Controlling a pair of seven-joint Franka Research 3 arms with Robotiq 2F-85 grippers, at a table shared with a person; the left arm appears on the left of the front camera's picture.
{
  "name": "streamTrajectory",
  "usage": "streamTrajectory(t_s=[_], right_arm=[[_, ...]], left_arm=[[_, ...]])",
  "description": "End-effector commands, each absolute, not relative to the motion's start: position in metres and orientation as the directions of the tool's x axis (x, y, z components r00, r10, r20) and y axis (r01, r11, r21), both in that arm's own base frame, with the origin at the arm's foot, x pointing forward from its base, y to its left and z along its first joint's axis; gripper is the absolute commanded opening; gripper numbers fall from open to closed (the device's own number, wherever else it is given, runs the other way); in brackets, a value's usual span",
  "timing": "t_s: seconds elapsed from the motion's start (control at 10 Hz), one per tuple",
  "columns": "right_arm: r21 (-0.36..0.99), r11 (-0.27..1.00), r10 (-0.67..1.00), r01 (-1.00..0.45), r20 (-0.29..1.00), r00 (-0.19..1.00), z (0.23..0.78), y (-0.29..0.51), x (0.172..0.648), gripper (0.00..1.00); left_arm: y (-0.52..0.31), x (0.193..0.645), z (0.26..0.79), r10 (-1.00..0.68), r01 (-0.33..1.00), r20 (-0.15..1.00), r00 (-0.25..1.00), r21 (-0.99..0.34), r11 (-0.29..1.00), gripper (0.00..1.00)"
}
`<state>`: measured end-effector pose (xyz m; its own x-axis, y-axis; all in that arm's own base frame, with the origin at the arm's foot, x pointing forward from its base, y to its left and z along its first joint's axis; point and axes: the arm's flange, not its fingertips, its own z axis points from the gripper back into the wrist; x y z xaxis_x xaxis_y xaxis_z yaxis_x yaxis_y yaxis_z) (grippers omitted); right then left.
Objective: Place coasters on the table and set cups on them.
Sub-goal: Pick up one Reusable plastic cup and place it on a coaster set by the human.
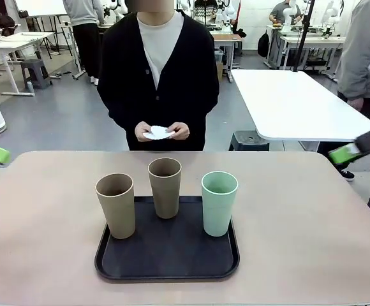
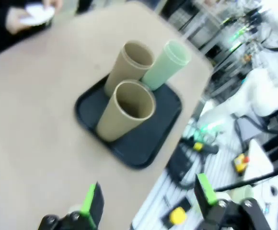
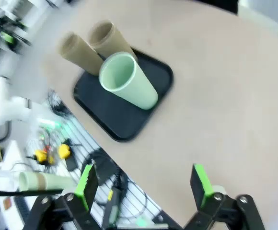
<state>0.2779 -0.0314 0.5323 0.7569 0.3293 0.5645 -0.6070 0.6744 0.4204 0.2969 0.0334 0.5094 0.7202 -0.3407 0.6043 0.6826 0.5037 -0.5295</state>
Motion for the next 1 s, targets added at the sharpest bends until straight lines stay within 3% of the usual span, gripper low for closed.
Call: streamTrajectory(t_s=[0.0,0.4,0.9], right_arm=[[0.905,0.11,-0.165,-0.412,0.425,0.89,0.475,-0.09,0.263,1.0],[0.951,-0.036,-0.279,-0.307,0.285,0.917,0.418,-0.161,0.252,1.0],[0.965,0.014,-0.288,-0.262,0.254,0.923,0.423,-0.178,0.23,1.0]], left_arm=[[0.085,0.306,0.49,0.019,0.494,0.508,0.861,-0.845,0.205,1.0],[0.125,0.308,0.467,0.157,0.297,0.345,0.925,-0.918,0.264,1.0],[0.113,0.301,0.469,0.191,0.201,0.282,0.94,-0.913,0.355,1.0]])
